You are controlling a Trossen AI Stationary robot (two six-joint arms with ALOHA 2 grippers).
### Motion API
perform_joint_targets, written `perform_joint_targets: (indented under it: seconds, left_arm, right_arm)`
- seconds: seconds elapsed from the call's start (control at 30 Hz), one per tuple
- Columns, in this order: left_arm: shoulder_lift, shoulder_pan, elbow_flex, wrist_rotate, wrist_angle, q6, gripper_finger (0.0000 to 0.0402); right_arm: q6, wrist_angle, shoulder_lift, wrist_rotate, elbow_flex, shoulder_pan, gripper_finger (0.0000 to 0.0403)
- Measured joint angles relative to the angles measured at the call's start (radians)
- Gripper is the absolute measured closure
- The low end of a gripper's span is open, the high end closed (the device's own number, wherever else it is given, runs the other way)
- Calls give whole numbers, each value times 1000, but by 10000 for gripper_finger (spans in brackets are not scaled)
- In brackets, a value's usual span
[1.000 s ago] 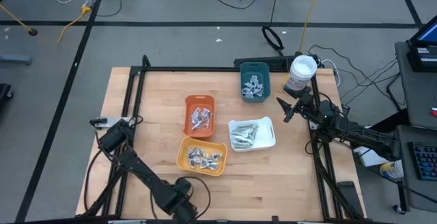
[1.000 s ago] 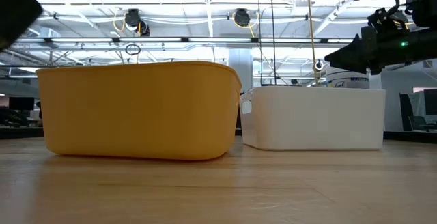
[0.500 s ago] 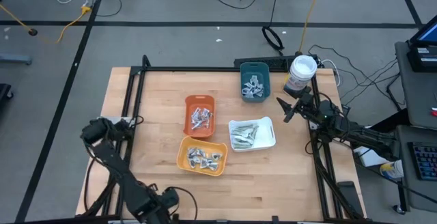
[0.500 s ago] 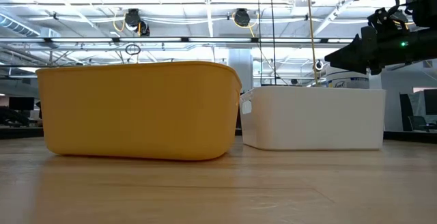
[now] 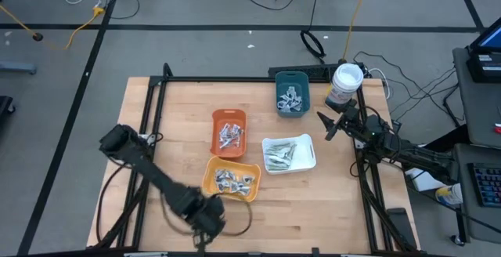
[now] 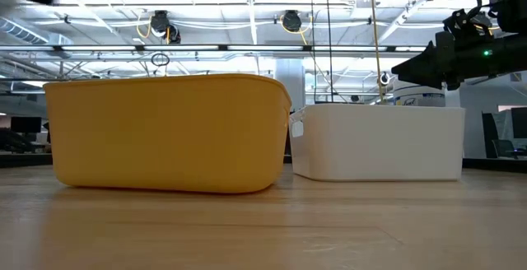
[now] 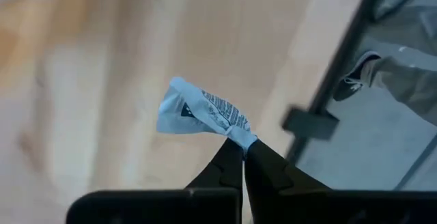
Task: Pick & Place First Aid Supplies
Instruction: Put the gray sachet into the yellow bin
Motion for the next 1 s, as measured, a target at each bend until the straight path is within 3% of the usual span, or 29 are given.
perform_joint_targets:
  seconds: [0.47, 0.77, 0.9, 1.0]
  left_arm:
    - [0, 383, 34, 52, -43, 368, 401]
    - [51, 445, 31, -64, -17, 417, 401]
    - [73, 461, 32, -75, 3, 440, 399]
    - [78, 467, 31, -62, 2, 402, 375]
  right_arm:
    - [0, 0, 0, 0, 0, 0, 140]
    - [0, 0, 0, 0, 0, 0, 140]
    - [0, 0, 0, 0, 0, 0, 140]
    - [0, 0, 0, 0, 0, 0, 140]
